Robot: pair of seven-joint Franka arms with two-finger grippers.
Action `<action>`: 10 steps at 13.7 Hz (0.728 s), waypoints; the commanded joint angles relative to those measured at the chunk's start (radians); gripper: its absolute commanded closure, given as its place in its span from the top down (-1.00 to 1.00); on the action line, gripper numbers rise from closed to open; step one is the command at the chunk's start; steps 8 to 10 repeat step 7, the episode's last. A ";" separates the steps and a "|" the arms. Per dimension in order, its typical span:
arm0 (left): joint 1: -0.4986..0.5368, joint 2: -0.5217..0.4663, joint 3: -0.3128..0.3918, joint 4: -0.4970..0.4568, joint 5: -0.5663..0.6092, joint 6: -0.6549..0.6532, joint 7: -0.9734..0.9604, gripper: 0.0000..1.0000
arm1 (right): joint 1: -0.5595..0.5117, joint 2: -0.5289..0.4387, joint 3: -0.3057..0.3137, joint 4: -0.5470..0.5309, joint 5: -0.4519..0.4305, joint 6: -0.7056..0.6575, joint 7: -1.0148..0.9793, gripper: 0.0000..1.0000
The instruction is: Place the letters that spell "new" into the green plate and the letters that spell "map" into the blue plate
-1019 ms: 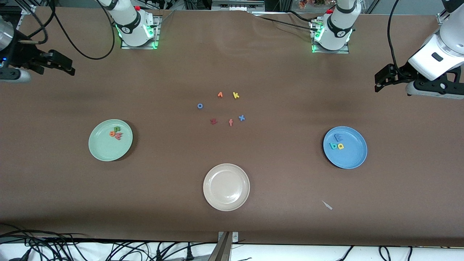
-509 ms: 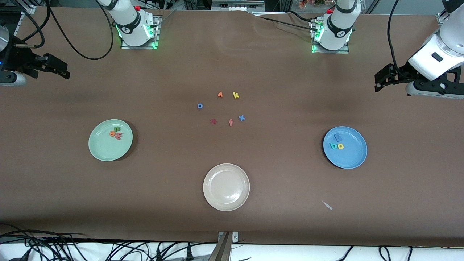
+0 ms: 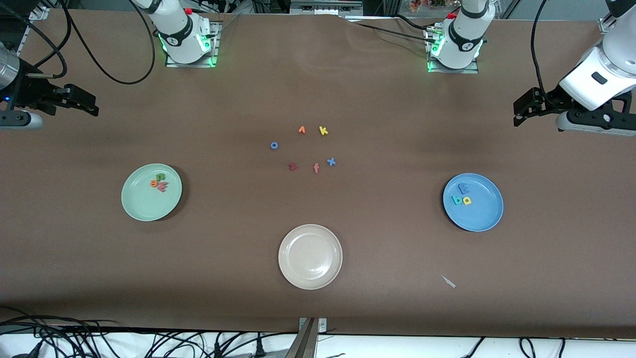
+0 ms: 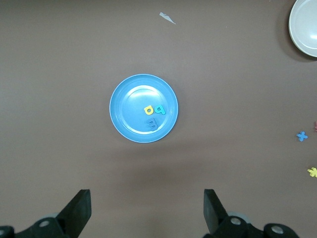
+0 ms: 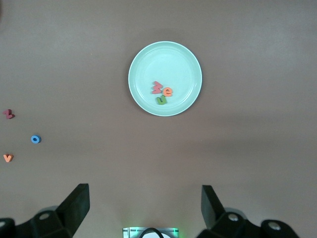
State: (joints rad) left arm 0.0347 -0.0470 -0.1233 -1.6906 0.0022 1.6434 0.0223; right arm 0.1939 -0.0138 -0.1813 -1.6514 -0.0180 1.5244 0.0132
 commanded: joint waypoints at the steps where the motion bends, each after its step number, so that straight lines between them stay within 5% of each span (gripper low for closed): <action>1: 0.005 0.006 -0.009 0.023 0.019 -0.019 0.011 1.00 | -0.010 -0.008 0.010 -0.004 -0.008 0.007 -0.019 1.00; 10: 0.005 0.006 -0.009 0.023 0.019 -0.019 0.011 1.00 | -0.010 -0.008 0.010 -0.002 -0.008 0.003 -0.019 1.00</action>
